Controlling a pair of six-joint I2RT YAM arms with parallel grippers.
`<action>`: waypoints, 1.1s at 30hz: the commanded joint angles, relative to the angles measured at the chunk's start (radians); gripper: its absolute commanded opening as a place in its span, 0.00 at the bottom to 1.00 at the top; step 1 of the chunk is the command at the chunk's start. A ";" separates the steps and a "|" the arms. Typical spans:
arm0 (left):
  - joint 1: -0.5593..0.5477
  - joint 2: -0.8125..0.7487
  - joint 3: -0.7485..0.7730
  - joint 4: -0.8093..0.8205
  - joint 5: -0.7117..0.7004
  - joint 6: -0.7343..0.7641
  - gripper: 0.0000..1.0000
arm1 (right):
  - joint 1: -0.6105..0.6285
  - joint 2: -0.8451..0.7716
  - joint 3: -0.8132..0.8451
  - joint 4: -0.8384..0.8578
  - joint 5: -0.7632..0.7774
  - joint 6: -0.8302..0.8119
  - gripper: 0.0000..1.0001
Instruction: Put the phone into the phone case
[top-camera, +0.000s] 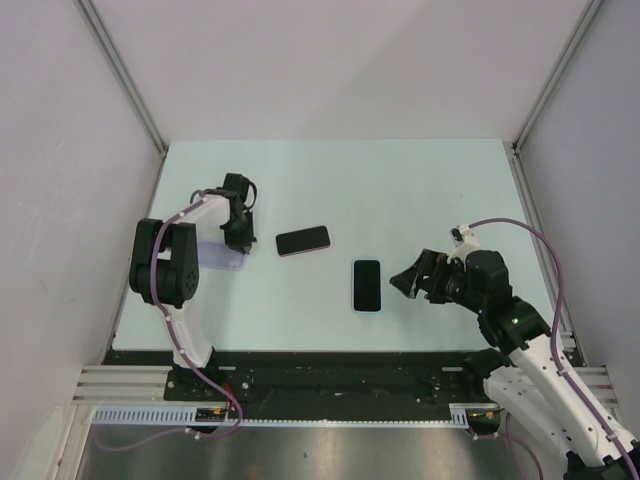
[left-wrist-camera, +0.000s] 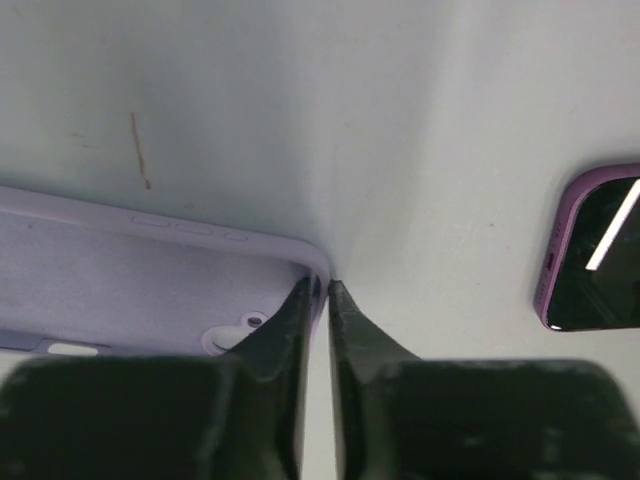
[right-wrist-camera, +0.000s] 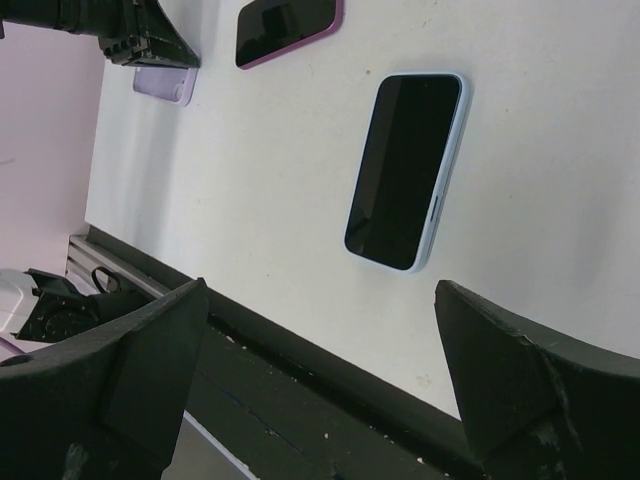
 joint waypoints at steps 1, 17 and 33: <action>-0.004 0.003 -0.025 -0.024 0.119 -0.041 0.07 | 0.004 -0.009 0.039 0.027 -0.001 0.004 1.00; -0.039 -0.419 -0.517 0.345 0.673 -0.538 0.00 | 0.011 0.021 0.028 0.031 -0.001 0.011 1.00; -0.312 -0.455 -0.646 0.666 0.535 -0.991 0.00 | 0.019 -0.025 0.027 -0.002 0.033 0.024 1.00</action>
